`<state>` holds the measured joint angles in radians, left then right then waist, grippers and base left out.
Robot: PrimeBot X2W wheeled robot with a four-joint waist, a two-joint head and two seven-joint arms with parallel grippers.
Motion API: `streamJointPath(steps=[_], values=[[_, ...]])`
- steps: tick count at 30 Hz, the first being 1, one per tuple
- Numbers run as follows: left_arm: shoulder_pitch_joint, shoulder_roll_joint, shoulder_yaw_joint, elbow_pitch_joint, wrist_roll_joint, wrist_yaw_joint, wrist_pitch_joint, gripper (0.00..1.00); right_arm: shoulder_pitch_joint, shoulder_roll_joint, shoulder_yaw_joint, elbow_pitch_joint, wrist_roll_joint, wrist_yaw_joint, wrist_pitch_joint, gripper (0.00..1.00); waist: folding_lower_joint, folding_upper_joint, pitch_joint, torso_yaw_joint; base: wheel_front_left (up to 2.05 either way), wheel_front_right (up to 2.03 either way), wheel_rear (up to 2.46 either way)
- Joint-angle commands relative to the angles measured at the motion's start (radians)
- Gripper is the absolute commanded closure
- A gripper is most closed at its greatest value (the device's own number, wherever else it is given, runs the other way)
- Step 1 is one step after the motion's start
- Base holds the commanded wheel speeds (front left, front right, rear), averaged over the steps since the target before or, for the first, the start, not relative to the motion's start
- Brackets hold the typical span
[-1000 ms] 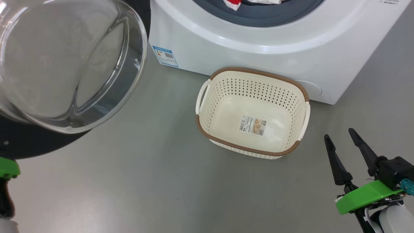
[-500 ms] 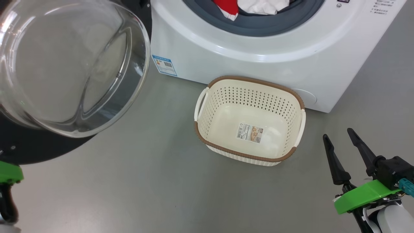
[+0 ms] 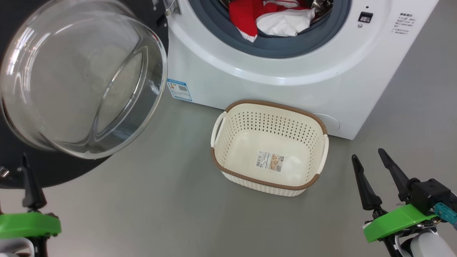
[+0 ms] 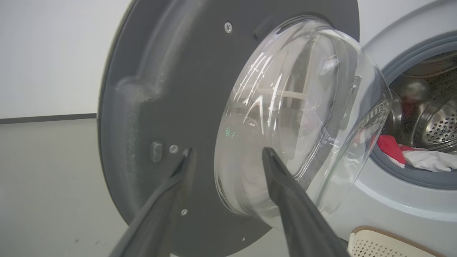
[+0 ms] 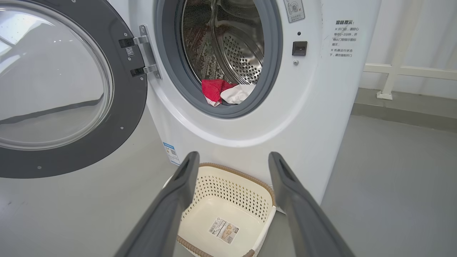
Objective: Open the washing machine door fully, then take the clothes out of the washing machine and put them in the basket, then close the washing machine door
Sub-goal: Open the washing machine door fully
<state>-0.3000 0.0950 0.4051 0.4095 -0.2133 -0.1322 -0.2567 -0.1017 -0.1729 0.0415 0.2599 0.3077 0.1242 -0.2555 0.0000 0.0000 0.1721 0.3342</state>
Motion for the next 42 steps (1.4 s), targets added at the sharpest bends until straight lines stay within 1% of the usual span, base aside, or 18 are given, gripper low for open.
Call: streamJointPath(steps=[1, 10, 22, 30, 42], values=[[0.016, 0.031, 0.018, -0.038, -0.011, 0.002, -0.005, 0.0, 0.003, -0.003, 0.016, -0.022, 0.008, 0.007, -0.006, 0.0, 0.0, 0.0, -0.018, -0.012, 0.0, 0.0, 0.0], [0.114, 0.021, -0.093, -0.145, -0.033, 0.002, -0.005, 0.0, 0.025, 0.013, -0.001, -0.027, 0.013, 0.007, -0.006, 0.0, 0.0, 0.0, -0.049, -0.047, 0.0, 0.0, 0.0], [0.199, 0.039, -0.235, -0.252, -0.065, 0.002, -0.005, 0.0, 0.053, 0.033, -0.051, -0.041, 0.012, 0.007, -0.006, 0.0, 0.0, 0.0, -0.063, -0.123, 0.0, 0.0, 0.0], [0.217, 0.043, -0.304, -0.295, -0.097, 0.002, -0.005, 0.0, 0.075, 0.035, -0.082, -0.051, 0.009, 0.007, -0.006, 0.0, 0.0, 0.0, -0.066, -0.17, 0.0, 0.0, 0.0], [0.24, 0.04, -0.398, -0.303, -0.107, 0.002, -0.005, 0.0, 0.095, 0.048, -0.118, -0.07, 0.008, 0.007, -0.006, 0.0, 0.0, 0.0, -0.065, -0.256, 0.0, 0.0, 0.0]])
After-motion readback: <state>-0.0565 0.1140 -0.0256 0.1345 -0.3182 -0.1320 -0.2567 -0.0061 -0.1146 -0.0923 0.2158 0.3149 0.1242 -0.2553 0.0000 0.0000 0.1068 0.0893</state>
